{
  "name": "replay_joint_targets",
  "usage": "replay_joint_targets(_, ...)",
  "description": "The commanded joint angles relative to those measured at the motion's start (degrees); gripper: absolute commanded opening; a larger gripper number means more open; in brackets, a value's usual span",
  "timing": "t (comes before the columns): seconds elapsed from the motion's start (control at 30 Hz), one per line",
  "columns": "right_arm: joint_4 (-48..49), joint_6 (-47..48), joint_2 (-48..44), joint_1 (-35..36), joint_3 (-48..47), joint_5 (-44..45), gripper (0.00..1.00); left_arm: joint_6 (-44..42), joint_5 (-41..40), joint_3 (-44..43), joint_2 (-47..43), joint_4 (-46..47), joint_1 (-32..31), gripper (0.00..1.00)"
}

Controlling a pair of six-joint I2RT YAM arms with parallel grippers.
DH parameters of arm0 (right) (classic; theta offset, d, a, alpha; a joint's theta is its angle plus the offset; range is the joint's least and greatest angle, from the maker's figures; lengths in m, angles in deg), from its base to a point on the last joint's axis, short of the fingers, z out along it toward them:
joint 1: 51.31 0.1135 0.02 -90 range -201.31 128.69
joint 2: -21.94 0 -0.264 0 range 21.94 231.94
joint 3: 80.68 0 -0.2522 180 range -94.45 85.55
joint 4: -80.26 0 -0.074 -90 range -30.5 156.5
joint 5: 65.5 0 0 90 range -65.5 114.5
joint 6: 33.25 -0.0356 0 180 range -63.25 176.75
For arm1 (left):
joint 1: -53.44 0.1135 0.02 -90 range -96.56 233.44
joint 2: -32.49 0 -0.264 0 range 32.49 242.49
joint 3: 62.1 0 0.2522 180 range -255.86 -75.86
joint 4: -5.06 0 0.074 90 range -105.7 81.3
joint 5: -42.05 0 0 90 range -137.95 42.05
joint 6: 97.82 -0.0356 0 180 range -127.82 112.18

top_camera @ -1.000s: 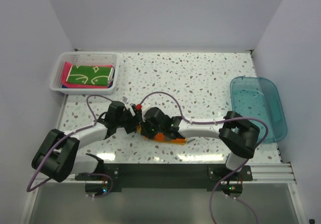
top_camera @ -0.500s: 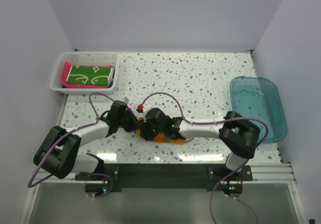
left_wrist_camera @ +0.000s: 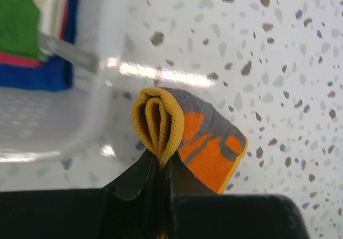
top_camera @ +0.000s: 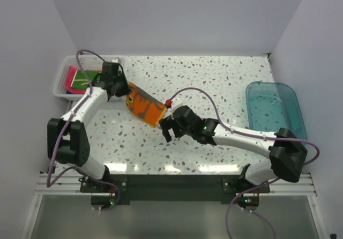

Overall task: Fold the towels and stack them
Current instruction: Neatly place the folded towel into the bin

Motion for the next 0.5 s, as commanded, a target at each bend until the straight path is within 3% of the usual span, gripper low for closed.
replay_joint_targets(0.0, -7.5, 2.1, -3.5, -0.2, 2.6, 4.8, 0.99, -11.7, -5.2, -14.0, 6.6, -11.1, 4.7, 0.0)
replay_joint_targets(0.27, -11.8, 3.0, -4.7, -1.1, 4.4, 4.6, 0.99, -21.7, -8.4, -40.7, 21.2, -21.2, 14.2, 0.0)
replay_joint_targets(0.47, -16.1, 6.7, -3.0, -2.4, 2.0, 4.2, 0.99, -27.6, -12.6, -56.9, 33.0, -26.4, 17.4, 0.0)
